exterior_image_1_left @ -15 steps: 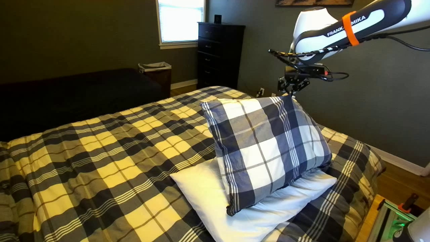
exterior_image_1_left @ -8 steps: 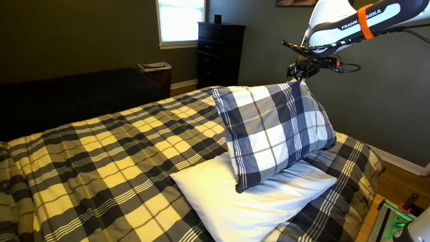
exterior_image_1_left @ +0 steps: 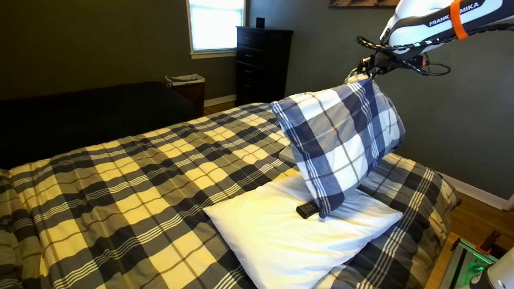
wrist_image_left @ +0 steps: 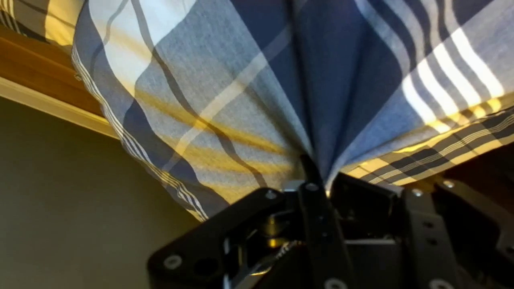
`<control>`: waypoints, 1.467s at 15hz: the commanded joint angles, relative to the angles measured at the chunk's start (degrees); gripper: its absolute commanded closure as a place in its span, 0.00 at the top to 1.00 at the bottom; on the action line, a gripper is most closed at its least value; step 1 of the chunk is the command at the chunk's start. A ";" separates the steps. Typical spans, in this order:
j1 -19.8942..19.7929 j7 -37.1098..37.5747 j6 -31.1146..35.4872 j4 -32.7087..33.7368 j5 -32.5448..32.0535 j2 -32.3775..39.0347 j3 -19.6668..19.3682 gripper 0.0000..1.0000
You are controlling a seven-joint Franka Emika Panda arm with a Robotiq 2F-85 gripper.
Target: Move the checked pillow to the right, remove the black remote from the white pillow and put it on the bed
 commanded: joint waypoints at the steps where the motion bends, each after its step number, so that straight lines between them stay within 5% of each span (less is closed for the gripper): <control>1: -2.40 -1.39 2.14 2.51 -1.93 -0.57 -0.39 0.01; 11: -6.94 17.21 -1.75 9.68 -14.91 4.43 -2.83 0.01; 22: -6.95 30.41 -0.68 14.56 -19.98 9.61 -8.46 0.01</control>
